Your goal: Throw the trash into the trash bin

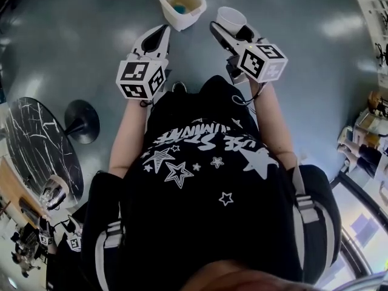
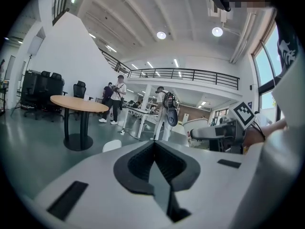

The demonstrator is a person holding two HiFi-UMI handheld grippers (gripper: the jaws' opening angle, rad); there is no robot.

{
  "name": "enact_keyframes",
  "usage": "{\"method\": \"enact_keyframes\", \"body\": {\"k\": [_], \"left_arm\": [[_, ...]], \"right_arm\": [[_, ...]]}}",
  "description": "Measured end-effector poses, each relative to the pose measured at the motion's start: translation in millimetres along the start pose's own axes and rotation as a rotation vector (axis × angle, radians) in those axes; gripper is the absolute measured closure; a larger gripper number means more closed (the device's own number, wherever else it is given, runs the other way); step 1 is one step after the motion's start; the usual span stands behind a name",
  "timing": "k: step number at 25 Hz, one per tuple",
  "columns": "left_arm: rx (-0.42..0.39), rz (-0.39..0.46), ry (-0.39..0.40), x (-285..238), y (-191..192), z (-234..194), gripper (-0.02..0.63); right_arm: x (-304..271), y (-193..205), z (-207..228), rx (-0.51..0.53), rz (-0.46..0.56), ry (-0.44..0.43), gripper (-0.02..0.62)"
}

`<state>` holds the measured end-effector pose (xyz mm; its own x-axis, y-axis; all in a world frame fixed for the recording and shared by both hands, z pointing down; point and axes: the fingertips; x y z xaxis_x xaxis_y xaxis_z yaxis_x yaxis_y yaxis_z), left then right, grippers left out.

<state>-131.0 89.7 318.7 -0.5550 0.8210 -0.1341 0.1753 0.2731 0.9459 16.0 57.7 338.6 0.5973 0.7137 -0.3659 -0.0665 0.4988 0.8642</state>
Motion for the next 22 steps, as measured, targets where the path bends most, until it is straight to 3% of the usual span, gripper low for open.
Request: {"method": "enact_keyframes", "body": {"k": [9,15,22], "left_arm": [[-0.021,-0.021,-0.017,-31,-8,-15,0.595],[0.0,-0.022,-0.112,-62,-12,-44,0.595],[-0.002,-0.046,-0.174,-136,-24,-58,0.595]], "right_arm": [[-25,-17,25,-0.027,-0.009,-0.018,0.279],[-66,-29,59,-0.022,-0.067,-0.069,0.279],[-113,-66,114,-0.014,-0.105,-0.125,0.279]]}}
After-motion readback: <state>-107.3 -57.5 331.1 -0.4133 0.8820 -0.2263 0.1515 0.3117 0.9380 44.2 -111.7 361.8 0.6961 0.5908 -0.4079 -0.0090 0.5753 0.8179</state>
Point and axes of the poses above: the fingertips, and each gripper's own axes: x backward along the fingers, z to its right, y out of its underside, and after that the axes turned 6 degrees about y, right-handed
